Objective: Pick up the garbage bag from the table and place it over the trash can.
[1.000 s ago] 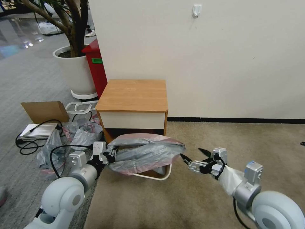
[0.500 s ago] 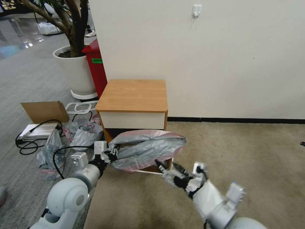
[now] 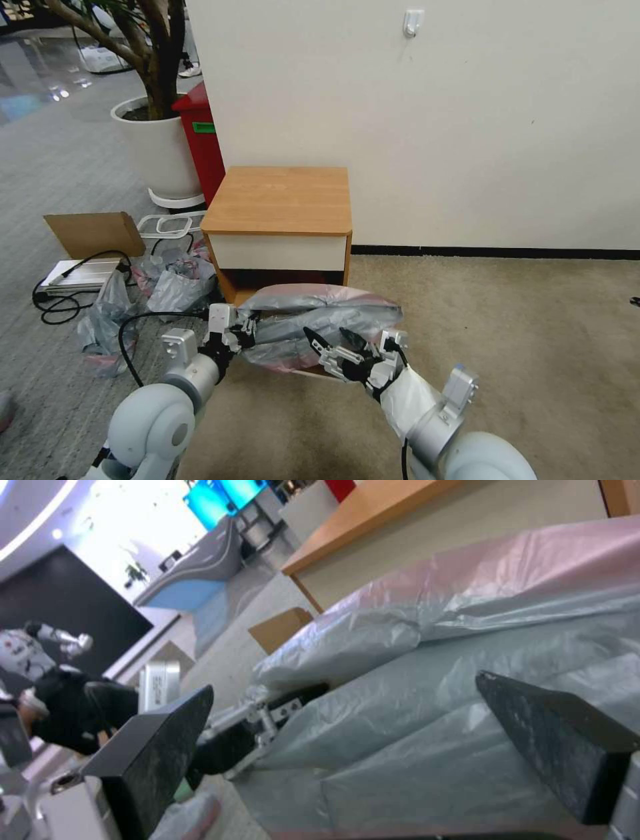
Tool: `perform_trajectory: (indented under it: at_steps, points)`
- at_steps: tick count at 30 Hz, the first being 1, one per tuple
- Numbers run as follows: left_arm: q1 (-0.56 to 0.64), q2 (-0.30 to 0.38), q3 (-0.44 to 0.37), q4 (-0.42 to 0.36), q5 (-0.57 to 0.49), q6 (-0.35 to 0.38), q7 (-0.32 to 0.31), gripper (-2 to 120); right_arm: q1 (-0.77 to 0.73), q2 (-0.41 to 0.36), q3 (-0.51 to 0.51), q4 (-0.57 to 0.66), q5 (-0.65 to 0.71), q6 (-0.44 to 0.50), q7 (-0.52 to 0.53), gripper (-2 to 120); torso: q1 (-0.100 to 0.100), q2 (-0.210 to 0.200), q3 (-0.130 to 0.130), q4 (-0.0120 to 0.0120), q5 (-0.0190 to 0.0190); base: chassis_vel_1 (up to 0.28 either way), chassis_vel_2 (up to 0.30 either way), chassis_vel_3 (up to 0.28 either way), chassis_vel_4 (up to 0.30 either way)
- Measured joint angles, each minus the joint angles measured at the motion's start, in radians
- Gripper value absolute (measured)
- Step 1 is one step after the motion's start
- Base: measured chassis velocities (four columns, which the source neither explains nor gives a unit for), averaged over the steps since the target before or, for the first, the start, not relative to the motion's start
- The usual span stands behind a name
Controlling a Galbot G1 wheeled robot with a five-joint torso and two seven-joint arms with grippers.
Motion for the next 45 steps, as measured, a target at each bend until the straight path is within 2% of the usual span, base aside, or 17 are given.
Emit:
perform_trajectory:
  at_steps: [3, 8, 11, 13, 19, 30, 45]
  points:
    - [0.004, -0.003, 0.001, -0.004, 0.0, 0.0, 0.0, 5, -0.013, 0.002, -0.004, 0.016, 0.055, -0.013, 0.026, 100, 0.0, 0.0, 0.0, 0.0, 0.0001, 0.0, 0.0, 0.0, 0.0]
    - [-0.009, -0.008, -0.008, -0.001, 0.0, -0.001, -0.001, 5, -0.048, 0.001, -0.008, 0.045, 0.067, -0.021, 0.049, 100, 0.0, 0.0, 0.0, -0.0001, 0.0, 0.0, 0.0, 0.0, 0.0]
    - [-0.014, -0.009, -0.02, 0.001, 0.0, -0.004, -0.004, 5, -0.074, 0.001, -0.008, 0.074, 0.083, -0.037, 0.091, 100, 0.0, 0.0, 0.0, -0.0001, 0.0, 0.0, 0.0, 0.0, 0.0]
    - [-0.015, -0.01, -0.031, -0.001, 0.0, -0.007, -0.007, 5, -0.096, 0.011, -0.013, 0.098, 0.097, -0.064, 0.163, 100, 0.0, 0.0, 0.0, -0.0001, -0.0001, 0.0, 0.0, 0.0, 0.0]
    - [-0.014, -0.013, -0.035, -0.015, 0.008, -0.012, -0.01, 5, -0.1, 0.042, -0.044, 0.103, 0.115, -0.092, 0.247, 100, 0.0, 0.0, 0.0, -0.0001, -0.0001, 0.0, 0.0, 0.0, 0.0]
    - [0.003, -0.02, -0.029, -0.034, 0.02, -0.017, -0.01, 5, -0.076, 0.081, -0.065, 0.054, 0.116, -0.082, 0.256, 100, 0.0, 0.0, 0.0, 0.0, 0.0, 0.0, 0.0, 0.0, 0.0]
    - [0.031, -0.034, -0.029, -0.048, 0.018, -0.013, -0.01, 5, -0.033, 0.13, -0.057, -0.015, 0.108, -0.024, 0.185, 100, 0.0, 0.0, 0.0, 0.0, -0.0001, 0.0, 0.0, 0.0, 0.0]
